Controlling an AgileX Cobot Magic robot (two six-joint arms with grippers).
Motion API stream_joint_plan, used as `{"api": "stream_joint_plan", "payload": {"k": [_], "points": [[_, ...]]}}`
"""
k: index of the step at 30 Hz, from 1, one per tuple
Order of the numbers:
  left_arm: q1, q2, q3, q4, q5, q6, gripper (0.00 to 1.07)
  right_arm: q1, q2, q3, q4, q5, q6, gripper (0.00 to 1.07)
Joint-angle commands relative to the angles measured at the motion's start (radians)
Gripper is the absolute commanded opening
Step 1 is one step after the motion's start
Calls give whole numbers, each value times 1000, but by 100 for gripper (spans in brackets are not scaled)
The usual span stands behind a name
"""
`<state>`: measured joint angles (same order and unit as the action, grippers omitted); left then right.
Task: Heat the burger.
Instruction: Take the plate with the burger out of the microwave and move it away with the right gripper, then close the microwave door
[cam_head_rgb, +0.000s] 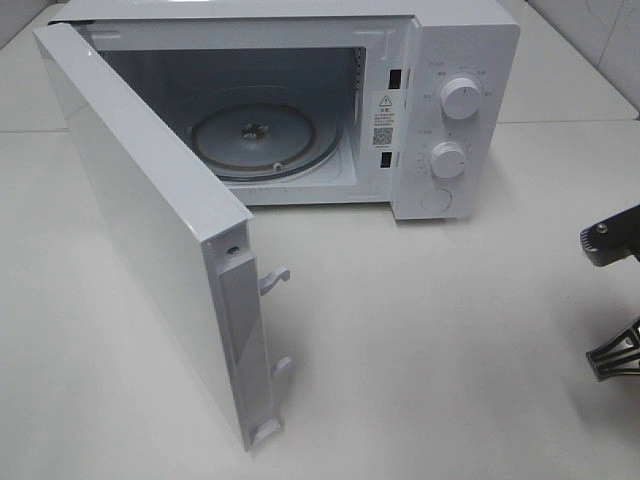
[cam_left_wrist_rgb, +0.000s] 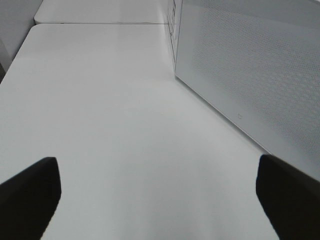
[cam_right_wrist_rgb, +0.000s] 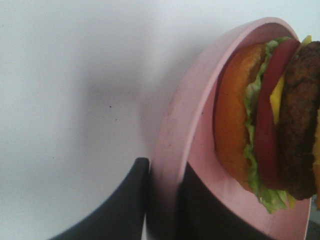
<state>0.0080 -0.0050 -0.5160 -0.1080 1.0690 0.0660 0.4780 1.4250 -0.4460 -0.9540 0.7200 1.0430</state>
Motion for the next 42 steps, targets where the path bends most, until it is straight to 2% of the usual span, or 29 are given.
{"api": "stream_joint_plan", "payload": {"k": [1, 8, 11, 12, 14, 15, 16, 17, 19, 20, 21, 22, 24, 26, 29, 31, 32, 34, 37, 39, 42], "points": [[1, -13, 1, -3, 0, -8, 98, -4, 70, -9, -96, 9, 76, 8], [1, -13, 1, -3, 0, -8, 98, -4, 165, -9, -99, -56, 97, 11], [1, -13, 1, -3, 0, -8, 98, -4, 188, -13, -99, -83, 132, 16], [1, -13, 1, -3, 0, -8, 98, -4, 189, -19, -92, -84, 134, 23], [1, -13, 1, -3, 0, -8, 98, -3, 187, -25, -87, -78, 133, 27], [1, -13, 1, -3, 0, -8, 98, -3, 179, -34, -74, -71, 115, 38], [1, -13, 1, -3, 0, -8, 98, -3, 179, -34, -74, -71, 115, 38], [1, -13, 1, -3, 0, -8, 98, -2, 164, -45, -56, -71, 91, 50], [1, -13, 1, -3, 0, -8, 98, -1, 158, -50, -43, -71, 78, 54], [1, -13, 1, -3, 0, -8, 98, -1, 136, -65, -6, -75, 45, 61], [1, -13, 1, -3, 0, -8, 98, -1, 136, -65, -6, -75, 45, 61], [1, -13, 1, -3, 0, -8, 98, -1, 104, -80, 45, -83, -6, 66], [1, -13, 1, -3, 0, -8, 98, -1, 87, -86, 72, -93, -33, 68], [1, -13, 1, -3, 0, -8, 98, -1, -17, -123, 274, -153, -280, 71], [1, -13, 1, -3, 0, -8, 98, -1, -45, -134, 322, -161, -339, 72], [1, -13, 1, -3, 0, -8, 98, -1, -128, -163, 499, -167, -529, 77], [1, -13, 1, -3, 0, -8, 98, -1, -128, -163, 499, -167, -529, 77], [1, -13, 1, -3, 0, -8, 98, -1, -238, -182, 702, -118, -782, 76], [1, -13, 1, -3, 0, -8, 98, -1, -269, -182, 740, -97, -835, 76], [1, -13, 1, -3, 0, -8, 98, -1, -359, -182, 822, -31, -927, 76], [1, -13, 1, -3, 0, -8, 98, -1, -414, -182, 851, 22, -963, 76]]}}
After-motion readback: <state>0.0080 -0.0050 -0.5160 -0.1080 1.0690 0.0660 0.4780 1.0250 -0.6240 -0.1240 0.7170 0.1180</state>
